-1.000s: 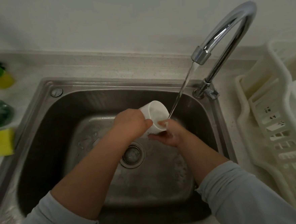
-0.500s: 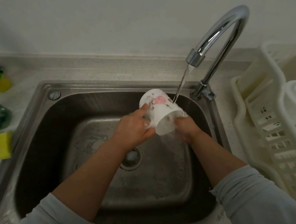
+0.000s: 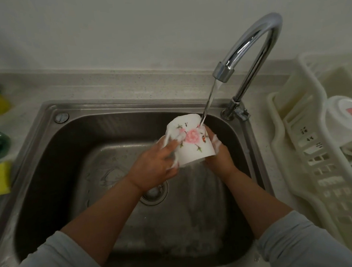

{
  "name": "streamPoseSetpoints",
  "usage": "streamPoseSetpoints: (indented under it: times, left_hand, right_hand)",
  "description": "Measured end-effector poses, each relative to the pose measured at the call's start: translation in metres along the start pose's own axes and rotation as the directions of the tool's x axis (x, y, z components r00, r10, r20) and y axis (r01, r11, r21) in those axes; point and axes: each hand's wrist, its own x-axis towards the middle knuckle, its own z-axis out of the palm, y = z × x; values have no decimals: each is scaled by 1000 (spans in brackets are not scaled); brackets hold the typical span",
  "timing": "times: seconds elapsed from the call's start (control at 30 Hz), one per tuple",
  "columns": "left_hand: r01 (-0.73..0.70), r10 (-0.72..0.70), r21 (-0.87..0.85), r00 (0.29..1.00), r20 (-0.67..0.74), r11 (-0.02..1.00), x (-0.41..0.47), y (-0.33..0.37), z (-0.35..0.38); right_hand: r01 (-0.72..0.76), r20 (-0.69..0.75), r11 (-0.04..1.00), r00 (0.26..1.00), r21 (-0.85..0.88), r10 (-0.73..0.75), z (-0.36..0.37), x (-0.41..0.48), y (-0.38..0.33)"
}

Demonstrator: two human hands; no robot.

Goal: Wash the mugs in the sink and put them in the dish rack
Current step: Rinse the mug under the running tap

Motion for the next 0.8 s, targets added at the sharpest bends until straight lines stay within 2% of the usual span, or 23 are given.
streamPoseSetpoints:
  times: [0.07, 0.17, 0.3, 0.43, 0.57, 0.63, 0.67, 0.73, 0.77, 0.8]
  left_hand:
    - [-34, 35, 11, 998, -59, 999, -3, -1, -3]
    - [-30, 35, 42, 992, -125, 999, -5, -6, -5]
    - [-104, 115, 73, 977, -180, 992, -7, -15, -5]
    - [-102, 111, 49, 970, -214, 994, -7, -15, -5]
    - [-118, 125, 43, 962, -243, 992, -7, -13, 2]
    - [-107, 117, 57, 969, -218, 993, -10, -14, 6]
    - [-59, 59, 5, 977, -206, 998, -10, -12, 6]
    - [184, -212, -235, 972, -102, 955, -9, -11, 5]
    - [313, -332, -363, 943, 12, 878, -7, -10, 5]
    - [417, -398, -504, 905, 150, 757, -4, -8, 5]
  right_hand:
    - [11, -21, 995, 1000, -98, -13, 2, -3, 0]
    - [148, 1, 972, 989, -181, -150, 1, -4, -8]
    - [70, 26, 967, 997, -246, -66, 0, -2, -26]
    - [56, 6, 983, 998, -174, -56, 1, -2, -28]
    - [101, 27, 964, 995, -246, -97, 0, -3, -23]
    - [0, 30, 993, 1000, -117, 4, -3, -7, -27]
    - [-75, 42, 997, 996, -18, 76, -4, -8, -30]
    - [-128, 128, 988, 985, 83, 116, -6, -9, -33]
    - [-116, 170, 990, 980, 82, 101, -7, -8, -34]
    - [-127, 207, 989, 972, 75, 110, -9, -6, -35]
